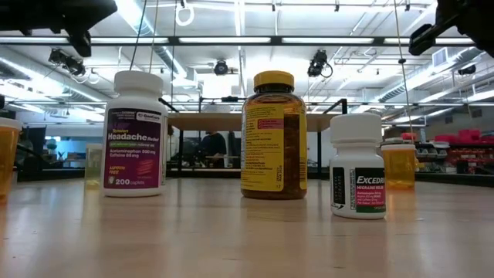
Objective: Pick and place medicine bottles onto shelf by color
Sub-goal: Put the top small orange medicine bottle on the shelf
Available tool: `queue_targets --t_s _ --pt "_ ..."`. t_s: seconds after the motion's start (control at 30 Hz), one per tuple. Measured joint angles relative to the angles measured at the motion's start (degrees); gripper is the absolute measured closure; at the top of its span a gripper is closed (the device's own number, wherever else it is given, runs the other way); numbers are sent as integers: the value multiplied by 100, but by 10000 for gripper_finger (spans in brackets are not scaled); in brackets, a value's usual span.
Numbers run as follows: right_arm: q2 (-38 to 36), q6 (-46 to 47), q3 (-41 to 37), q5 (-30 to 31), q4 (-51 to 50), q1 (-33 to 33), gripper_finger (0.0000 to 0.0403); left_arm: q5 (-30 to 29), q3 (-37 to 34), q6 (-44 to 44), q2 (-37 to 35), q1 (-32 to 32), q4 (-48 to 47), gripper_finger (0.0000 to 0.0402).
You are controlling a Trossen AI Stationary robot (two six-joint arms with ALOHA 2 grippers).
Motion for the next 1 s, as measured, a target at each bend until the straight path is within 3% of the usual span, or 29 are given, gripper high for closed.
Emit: queue_targets --t_s 0.2,0.37,0.47,0.73,0.87,1.0 --pt "0 213 0 -275 -629 -5 387 -532 -2 191 225 -2 311 327" --pt "78 -283 0 1037 -2511 -68 387 -758 -2 157 646 -2 519 284" --pt "155 -306 0 1684 -3030 -145 387 -761 -2 64 941 -2 509 259" --pt "190 -504 219 1839 -3007 -243 387 -967 -4 146 1714 -2 1000 212" --pt "188 260 225 1523 -2595 -243 387 -967 -4 462 1902 -2 1318 203" --pt "188 323 225 1408 -2285 -243 387 -967 -4 865 1990 -2 1419 204"
